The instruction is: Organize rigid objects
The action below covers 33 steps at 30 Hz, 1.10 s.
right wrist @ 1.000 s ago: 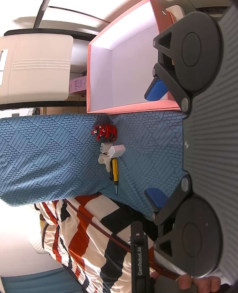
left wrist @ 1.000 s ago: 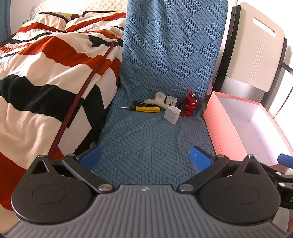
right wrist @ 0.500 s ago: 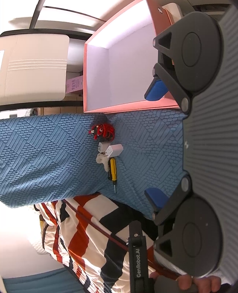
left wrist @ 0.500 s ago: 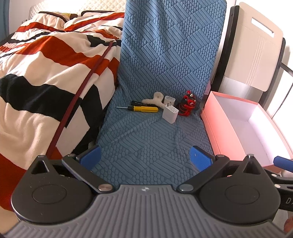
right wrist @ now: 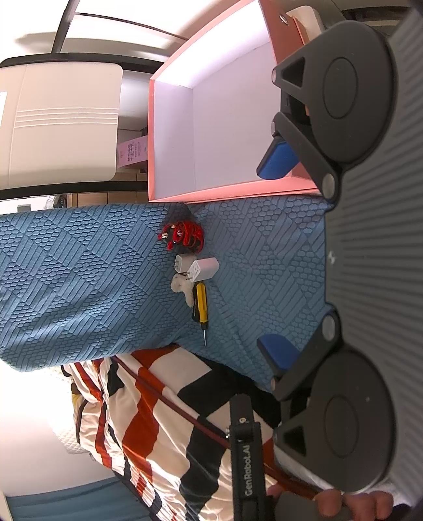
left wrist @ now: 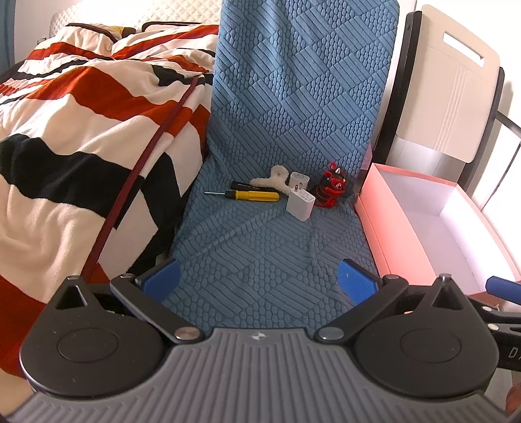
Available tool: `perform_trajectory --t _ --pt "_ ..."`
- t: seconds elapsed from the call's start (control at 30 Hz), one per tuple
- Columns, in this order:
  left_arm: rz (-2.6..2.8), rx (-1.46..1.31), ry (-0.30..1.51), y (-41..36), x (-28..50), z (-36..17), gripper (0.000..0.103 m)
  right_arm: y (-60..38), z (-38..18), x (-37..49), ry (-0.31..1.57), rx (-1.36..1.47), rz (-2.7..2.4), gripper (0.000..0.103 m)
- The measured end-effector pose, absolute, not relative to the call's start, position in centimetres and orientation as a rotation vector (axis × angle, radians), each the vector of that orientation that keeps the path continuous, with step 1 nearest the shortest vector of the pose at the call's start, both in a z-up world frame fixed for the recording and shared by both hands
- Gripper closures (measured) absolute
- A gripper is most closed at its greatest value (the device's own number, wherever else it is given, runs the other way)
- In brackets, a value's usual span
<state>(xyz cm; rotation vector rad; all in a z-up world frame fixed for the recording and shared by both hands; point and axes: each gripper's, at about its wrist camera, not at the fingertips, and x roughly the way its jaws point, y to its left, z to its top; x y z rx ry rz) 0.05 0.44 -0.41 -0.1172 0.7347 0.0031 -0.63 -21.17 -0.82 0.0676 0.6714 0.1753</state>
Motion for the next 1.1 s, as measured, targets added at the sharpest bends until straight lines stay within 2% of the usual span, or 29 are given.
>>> perform_trajectory --t 1.1 --pt "-0.029 -0.127 0.742 0.5 1.7 -1.7 0.000 -21.6 -1.3 1.5 0.673 0.076 0.178 0.000"
